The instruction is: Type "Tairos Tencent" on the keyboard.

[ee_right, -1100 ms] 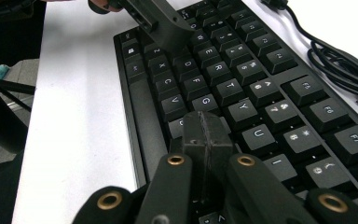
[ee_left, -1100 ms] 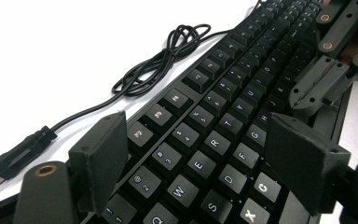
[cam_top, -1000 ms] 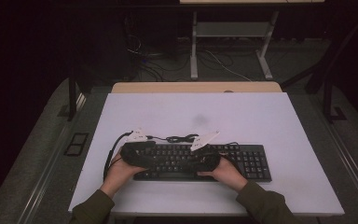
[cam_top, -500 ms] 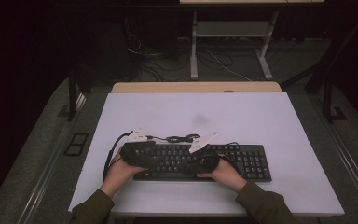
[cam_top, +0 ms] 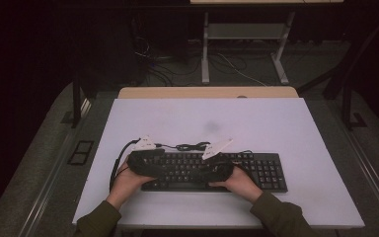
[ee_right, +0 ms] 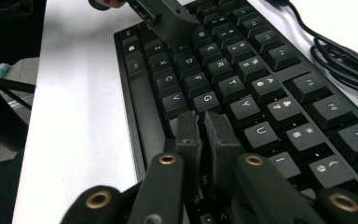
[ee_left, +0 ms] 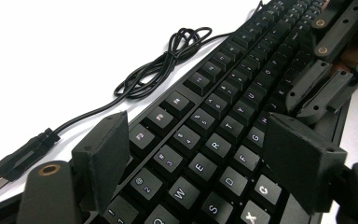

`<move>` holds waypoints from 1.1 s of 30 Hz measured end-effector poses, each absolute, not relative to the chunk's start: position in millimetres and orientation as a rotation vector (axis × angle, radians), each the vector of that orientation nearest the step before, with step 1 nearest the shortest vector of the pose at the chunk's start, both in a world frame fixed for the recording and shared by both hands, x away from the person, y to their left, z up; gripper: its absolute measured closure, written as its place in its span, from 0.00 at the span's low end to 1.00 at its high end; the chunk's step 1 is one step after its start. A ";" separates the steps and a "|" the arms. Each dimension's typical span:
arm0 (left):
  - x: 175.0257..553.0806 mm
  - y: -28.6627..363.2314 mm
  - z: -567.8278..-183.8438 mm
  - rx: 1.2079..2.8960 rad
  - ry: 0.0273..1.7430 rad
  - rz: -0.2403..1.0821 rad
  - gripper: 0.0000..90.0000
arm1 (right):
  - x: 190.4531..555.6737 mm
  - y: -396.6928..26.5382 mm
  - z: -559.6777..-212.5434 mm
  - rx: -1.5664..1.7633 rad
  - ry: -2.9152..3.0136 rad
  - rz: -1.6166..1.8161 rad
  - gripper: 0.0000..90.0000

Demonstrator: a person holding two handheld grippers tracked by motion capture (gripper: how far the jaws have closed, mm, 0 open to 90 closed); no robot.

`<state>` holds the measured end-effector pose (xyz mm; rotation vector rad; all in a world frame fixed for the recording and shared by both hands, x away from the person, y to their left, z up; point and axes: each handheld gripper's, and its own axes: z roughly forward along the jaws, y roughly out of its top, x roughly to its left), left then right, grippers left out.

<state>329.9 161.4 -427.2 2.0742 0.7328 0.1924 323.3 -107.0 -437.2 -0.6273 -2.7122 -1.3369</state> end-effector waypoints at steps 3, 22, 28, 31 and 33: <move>329.8 160.5 -426.9 2.071 0.732 0.188 0.28 | 323.8 -109.0 -435.6 -0.640 -2.712 -1.350 0.86; 329.8 148.7 -426.4 2.081 0.681 0.143 0.77 | 329.5 -123.3 -430.8 -0.742 -2.723 -1.406 0.51; 331.5 144.1 -426.6 2.086 0.679 0.130 0.94 | 332.0 -127.2 -430.0 -0.769 -2.718 -1.425 0.43; 331.7 142.1 -426.9 2.092 0.679 0.120 0.99 | 333.4 -129.5 -429.0 -0.781 -2.714 -1.438 0.41; 332.2 141.3 -427.5 2.103 0.672 0.121 0.99 | 334.3 -131.1 -428.3 -0.790 -2.711 -1.448 0.40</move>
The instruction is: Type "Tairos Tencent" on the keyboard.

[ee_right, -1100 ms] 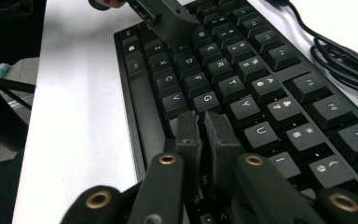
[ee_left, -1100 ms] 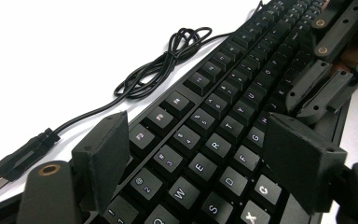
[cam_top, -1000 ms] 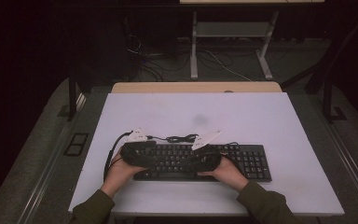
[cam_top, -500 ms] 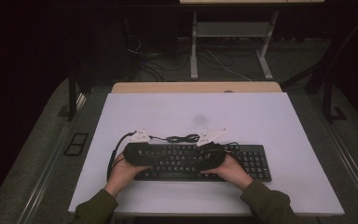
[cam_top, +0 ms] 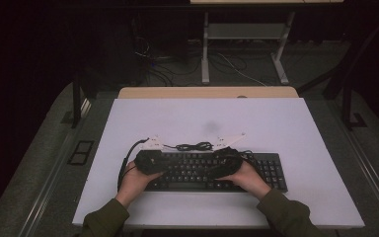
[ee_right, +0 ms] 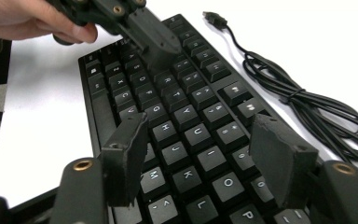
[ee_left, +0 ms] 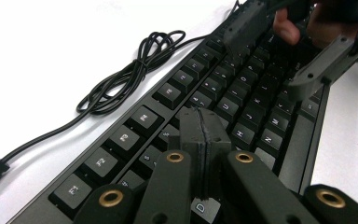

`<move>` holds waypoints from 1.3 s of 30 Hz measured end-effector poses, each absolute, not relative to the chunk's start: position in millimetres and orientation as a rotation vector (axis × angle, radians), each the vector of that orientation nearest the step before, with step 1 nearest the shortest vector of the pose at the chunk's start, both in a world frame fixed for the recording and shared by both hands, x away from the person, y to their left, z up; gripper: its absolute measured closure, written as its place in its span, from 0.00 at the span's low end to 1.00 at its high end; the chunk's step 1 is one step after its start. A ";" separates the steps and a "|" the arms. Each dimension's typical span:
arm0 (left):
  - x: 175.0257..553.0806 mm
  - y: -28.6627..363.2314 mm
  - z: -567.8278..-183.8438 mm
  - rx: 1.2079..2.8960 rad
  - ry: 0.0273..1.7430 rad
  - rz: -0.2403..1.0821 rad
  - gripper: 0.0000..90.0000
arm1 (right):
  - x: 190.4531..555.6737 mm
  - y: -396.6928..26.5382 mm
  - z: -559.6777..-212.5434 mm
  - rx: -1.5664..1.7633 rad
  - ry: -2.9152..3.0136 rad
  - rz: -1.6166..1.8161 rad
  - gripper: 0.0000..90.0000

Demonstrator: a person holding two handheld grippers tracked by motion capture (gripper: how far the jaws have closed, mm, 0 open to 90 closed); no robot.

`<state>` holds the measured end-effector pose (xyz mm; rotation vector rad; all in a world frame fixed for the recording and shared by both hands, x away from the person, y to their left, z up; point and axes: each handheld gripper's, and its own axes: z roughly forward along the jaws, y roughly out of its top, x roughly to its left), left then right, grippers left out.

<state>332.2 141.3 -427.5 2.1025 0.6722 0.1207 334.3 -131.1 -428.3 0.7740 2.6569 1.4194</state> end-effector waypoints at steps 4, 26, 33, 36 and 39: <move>332.3 136.7 -429.6 2.112 0.669 0.114 0.99 | 336.2 -134.1 -427.7 0.792 2.638 1.419 0.37; 335.1 122.8 -437.6 2.172 0.645 0.109 0.99 | 338.9 -137.3 -428.7 0.818 2.615 1.414 0.36; 334.3 121.2 -438.7 2.167 0.649 0.104 0.99 | 339.1 -137.6 -428.3 0.815 2.611 1.416 0.36; 334.5 121.7 -437.6 2.175 0.645 0.106 0.99 | 339.1 -137.8 -428.2 0.816 2.612 1.416 0.36; 334.1 122.1 -436.5 2.170 0.649 0.106 0.99 | 339.2 -138.4 -427.1 0.816 2.608 1.419 0.36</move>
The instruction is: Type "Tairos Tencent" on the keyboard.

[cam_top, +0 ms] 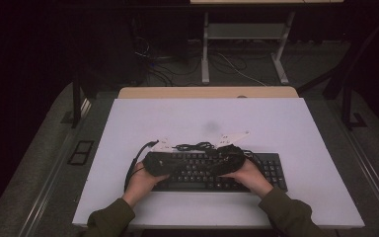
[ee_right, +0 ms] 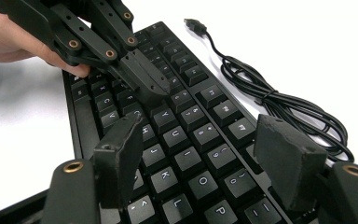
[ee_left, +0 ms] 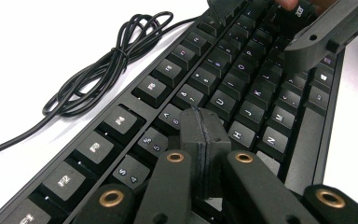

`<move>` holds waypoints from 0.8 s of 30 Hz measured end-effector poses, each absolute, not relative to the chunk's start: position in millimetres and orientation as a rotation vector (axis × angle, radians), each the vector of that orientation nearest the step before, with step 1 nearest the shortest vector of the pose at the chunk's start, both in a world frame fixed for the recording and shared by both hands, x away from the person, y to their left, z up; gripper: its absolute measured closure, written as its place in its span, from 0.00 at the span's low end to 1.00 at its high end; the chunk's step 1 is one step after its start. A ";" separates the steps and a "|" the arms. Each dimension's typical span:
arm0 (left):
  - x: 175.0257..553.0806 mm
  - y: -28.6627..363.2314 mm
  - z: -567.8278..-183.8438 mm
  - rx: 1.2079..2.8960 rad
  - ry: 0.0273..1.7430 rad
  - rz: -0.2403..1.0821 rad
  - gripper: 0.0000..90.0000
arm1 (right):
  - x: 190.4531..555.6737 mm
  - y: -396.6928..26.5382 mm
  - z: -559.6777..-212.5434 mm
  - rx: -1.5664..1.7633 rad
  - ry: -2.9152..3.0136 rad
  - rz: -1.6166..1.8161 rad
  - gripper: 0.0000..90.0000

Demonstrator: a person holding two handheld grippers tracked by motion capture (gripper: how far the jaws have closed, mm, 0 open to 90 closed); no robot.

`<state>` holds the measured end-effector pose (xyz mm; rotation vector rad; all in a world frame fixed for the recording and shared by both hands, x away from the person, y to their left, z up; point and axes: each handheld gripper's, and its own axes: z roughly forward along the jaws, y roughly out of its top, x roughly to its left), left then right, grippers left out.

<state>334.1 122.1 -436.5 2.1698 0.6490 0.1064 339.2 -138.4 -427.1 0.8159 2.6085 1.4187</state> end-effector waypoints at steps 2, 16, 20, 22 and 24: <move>333.9 122.6 -434.8 2.177 0.646 0.112 0.99 | 339.2 -138.7 -426.6 0.819 2.606 1.422 0.36; 334.1 124.9 -431.3 2.154 0.656 0.116 0.90 | 340.3 -142.1 -426.0 0.827 2.600 1.436 0.35; 334.0 124.9 -430.0 2.146 0.660 0.116 0.82 | 341.1 -146.4 -425.9 0.836 2.589 1.451 0.35; 333.7 125.1 -428.5 2.141 0.659 0.117 0.77 | 341.2 -148.4 -425.4 0.848 2.585 1.453 0.34; 333.4 125.4 -427.4 2.135 0.659 0.119 0.71 | 341.2 -150.2 -425.3 0.849 2.578 1.452 0.34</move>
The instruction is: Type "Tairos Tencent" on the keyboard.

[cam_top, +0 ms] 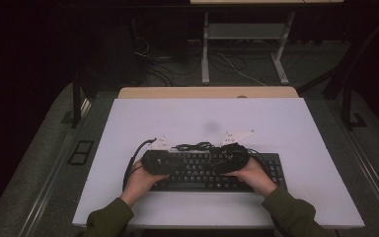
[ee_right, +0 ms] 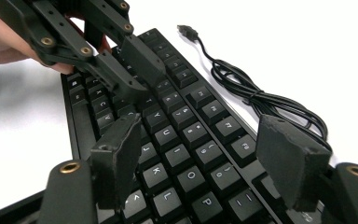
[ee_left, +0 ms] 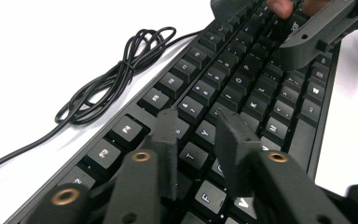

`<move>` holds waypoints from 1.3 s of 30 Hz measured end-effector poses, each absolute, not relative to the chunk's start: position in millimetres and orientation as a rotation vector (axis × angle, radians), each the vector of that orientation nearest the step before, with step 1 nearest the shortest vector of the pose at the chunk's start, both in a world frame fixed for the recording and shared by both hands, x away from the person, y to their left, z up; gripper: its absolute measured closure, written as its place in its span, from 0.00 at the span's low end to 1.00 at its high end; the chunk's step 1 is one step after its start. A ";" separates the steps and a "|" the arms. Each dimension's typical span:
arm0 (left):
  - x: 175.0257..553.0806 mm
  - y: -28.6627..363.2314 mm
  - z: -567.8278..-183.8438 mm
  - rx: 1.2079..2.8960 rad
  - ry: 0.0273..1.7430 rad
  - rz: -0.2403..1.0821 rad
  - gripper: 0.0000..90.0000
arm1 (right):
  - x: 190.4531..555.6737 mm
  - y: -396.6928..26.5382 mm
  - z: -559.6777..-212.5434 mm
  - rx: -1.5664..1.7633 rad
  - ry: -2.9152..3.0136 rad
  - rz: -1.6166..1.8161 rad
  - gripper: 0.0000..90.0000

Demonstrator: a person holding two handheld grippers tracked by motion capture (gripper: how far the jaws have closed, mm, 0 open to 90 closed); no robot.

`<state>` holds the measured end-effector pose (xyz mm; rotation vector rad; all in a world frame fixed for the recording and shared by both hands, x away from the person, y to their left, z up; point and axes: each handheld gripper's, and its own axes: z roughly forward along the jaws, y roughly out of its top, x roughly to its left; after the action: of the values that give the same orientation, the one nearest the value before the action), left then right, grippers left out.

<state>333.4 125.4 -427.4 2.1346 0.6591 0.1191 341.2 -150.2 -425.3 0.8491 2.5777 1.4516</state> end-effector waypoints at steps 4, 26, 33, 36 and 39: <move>332.8 127.0 -426.7 2.125 0.661 0.116 0.62 | 341.4 -155.1 -424.3 0.852 2.565 1.457 0.33; 322.9 144.5 -423.5 2.077 0.662 0.145 0.27 | 332.1 -189.5 -414.6 0.908 2.460 1.505 0.27; 318.3 149.3 -422.2 2.072 0.669 0.144 0.22 | 326.9 -203.7 -416.2 0.915 2.447 1.485 0.27; 314.7 151.8 -421.2 2.081 0.665 0.150 0.21 | 324.0 -209.2 -416.9 0.925 2.440 1.486 0.26; 311.9 155.7 -419.8 2.072 0.668 0.151 0.21 | 321.1 -214.4 -416.8 0.934 2.434 1.489 0.26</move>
<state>311.9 155.7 -419.8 2.0722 0.6678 0.1510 321.1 -214.4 -416.8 0.9341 2.4342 1.4886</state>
